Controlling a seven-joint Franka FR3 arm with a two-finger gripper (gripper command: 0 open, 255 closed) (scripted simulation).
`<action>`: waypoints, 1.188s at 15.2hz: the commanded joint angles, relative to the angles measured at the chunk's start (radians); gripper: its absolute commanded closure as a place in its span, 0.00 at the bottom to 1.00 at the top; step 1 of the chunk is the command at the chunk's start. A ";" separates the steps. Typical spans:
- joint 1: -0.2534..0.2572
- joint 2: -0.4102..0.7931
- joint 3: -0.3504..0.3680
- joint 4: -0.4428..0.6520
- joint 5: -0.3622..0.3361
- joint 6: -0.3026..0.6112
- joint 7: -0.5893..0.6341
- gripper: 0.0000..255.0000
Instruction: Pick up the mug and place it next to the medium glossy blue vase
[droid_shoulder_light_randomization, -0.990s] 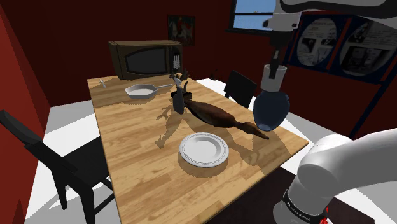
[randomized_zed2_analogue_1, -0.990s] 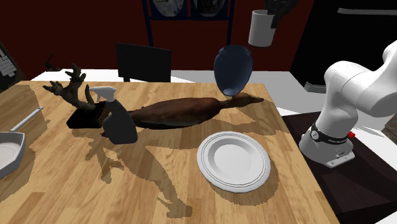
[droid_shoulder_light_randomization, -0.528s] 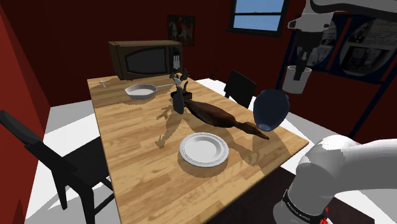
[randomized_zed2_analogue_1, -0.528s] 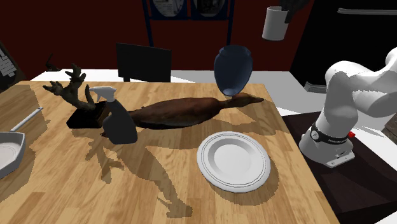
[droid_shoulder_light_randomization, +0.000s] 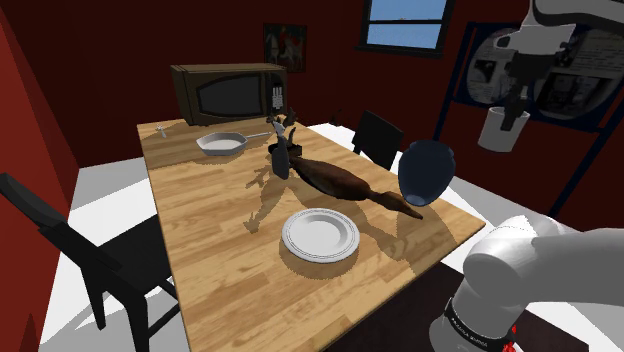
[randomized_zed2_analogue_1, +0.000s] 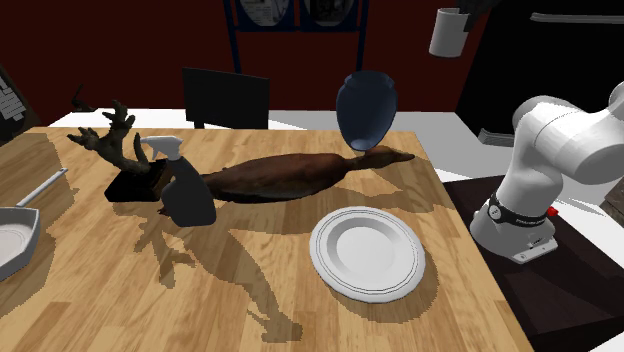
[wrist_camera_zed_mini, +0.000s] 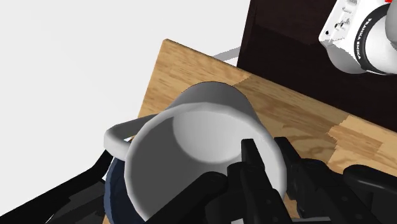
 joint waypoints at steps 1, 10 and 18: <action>-0.005 -0.016 -0.011 -0.025 -0.012 0.012 -0.006 1.00; -0.022 -0.082 -0.040 -0.177 -0.042 0.098 0.014 1.00; -0.039 -0.130 -0.074 -0.302 -0.076 0.174 0.029 1.00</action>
